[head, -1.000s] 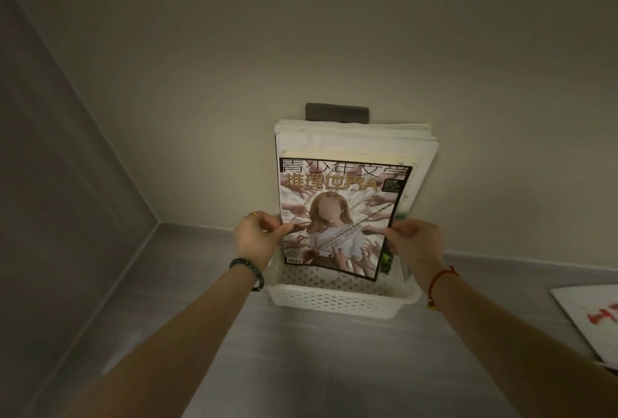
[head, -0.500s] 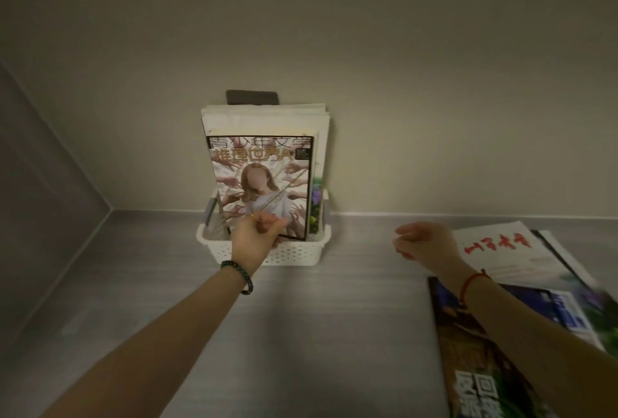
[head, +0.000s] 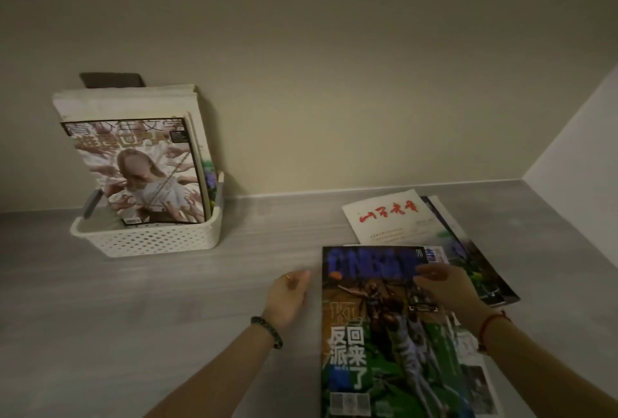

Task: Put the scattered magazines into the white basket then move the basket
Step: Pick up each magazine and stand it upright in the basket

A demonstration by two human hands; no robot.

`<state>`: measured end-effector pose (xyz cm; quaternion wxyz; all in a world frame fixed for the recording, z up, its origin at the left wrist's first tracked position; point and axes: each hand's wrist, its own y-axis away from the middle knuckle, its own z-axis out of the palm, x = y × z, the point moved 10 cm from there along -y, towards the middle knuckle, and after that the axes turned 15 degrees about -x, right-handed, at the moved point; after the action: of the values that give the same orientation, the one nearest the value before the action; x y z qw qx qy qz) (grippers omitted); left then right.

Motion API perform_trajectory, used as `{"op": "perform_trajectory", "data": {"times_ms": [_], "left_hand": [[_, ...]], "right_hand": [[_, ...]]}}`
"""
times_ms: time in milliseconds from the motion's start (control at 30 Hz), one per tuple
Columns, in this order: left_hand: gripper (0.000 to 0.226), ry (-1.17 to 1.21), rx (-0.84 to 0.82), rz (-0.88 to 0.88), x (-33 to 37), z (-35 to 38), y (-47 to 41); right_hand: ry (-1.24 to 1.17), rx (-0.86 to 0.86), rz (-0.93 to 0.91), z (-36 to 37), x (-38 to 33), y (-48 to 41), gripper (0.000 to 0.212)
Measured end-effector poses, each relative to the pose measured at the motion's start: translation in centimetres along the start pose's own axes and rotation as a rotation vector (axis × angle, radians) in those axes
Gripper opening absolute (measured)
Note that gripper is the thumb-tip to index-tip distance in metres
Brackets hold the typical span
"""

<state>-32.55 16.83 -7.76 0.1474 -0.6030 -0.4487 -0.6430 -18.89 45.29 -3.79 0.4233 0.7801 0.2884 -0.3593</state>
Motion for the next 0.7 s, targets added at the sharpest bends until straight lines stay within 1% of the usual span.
{"op": "perform_trajectory", "data": {"times_ms": [100,167,267,300,367,433,500,567,633,700], "left_hand": [[0.036,0.058,0.062,0.016,-0.1,2.5,0.4],[0.031,0.128,0.107,0.013,-0.3,3.5,0.6],[0.026,0.240,0.148,-0.068,-0.6,4.7,0.8],[0.026,0.254,0.153,-0.089,-0.7,4.9,0.7],[0.022,0.252,0.133,-0.114,-0.8,5.0,0.5],[0.019,0.277,0.118,-0.148,-1.1,4.9,0.5],[0.023,0.311,0.073,-0.173,-1.5,5.0,0.4],[0.028,0.298,0.021,-0.176,-1.4,5.4,0.5],[0.032,0.277,-0.008,-0.147,-1.0,5.7,0.5],[0.034,0.229,-0.067,-0.106,-0.1,6.3,0.8]], "right_hand": [[-0.016,0.017,0.075,-1.6,2.6,0.3,0.020],[-0.039,0.015,0.101,-1.9,3.5,0.4,0.015],[-0.067,0.018,0.120,-1.8,4.3,0.6,0.017],[-0.066,0.021,0.125,-1.8,4.4,0.6,0.022],[-0.071,0.019,0.138,-1.8,4.5,0.5,0.038],[-0.069,0.016,0.158,-1.9,4.6,0.4,0.045],[-0.057,-0.007,0.171,-1.8,4.6,0.2,0.041],[-0.043,-0.042,0.168,-1.5,4.4,0.2,0.033],[-0.032,-0.058,0.149,-1.2,4.1,0.1,0.026],[-0.041,-0.055,0.132,-1.2,4.0,0.2,0.023]]}}
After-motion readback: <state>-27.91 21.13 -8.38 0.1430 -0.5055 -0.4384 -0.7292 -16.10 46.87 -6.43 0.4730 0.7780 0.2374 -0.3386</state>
